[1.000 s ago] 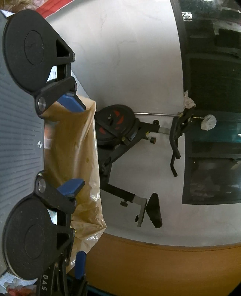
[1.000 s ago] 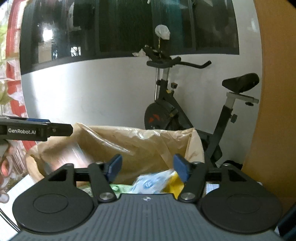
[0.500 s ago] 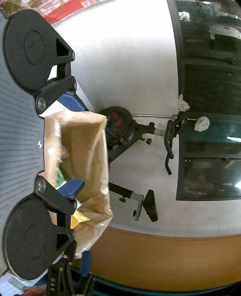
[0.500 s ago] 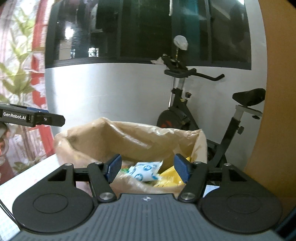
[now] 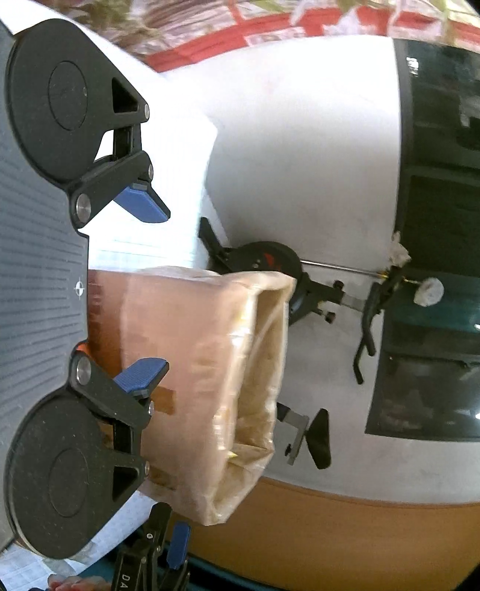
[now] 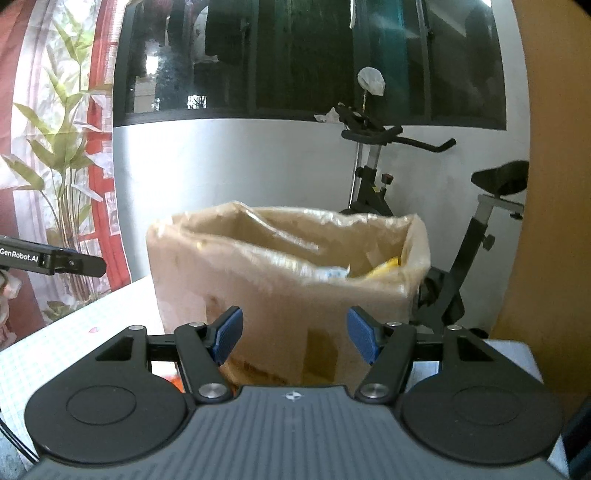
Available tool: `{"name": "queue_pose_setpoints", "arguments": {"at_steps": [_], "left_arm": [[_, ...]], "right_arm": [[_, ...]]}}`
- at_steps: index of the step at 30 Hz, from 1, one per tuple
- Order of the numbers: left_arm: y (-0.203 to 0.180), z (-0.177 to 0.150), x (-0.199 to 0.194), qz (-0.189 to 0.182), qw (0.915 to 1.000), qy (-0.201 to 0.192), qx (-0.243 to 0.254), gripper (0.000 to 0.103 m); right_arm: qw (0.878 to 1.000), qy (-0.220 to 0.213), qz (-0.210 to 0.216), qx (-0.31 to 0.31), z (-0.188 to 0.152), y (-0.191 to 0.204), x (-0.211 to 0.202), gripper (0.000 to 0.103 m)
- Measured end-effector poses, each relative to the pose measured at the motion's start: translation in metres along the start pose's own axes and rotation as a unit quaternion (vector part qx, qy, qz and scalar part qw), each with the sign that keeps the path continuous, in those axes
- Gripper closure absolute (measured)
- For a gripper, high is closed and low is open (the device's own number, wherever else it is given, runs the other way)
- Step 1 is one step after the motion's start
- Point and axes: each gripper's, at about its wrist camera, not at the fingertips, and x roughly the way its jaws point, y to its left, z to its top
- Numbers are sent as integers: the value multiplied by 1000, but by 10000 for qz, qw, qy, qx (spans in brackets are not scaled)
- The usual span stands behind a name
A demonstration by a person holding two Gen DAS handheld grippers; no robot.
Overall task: Organize snacks
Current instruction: 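Withdraw both open grippers and return them to the snack pile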
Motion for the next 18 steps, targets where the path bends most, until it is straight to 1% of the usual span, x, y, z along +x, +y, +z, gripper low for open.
{"name": "queue_pose_setpoints", "arguments": {"at_steps": [1,6,11,13,18], "left_arm": [[0,-6,0,9,10000,40,-42,21],[-2,-30,2,83,9996,219,-165,21],[-8,-48,9,66,9990,412,-137,21],[-9,-56,12,52,9987,483,-153,21],[-14,-77,18,4,9970,758,-146,22]], "right_arm": [[10000,0,0,0,0,0,0,37],[9997,180,-135,35,-34,-5,-6,37],[9990,374,-241,43,-61,-8,-9,37],[9986,473,-217,1,-73,-7,-10,37],[9969,784,20,-114,-94,2,-1,37]]}}
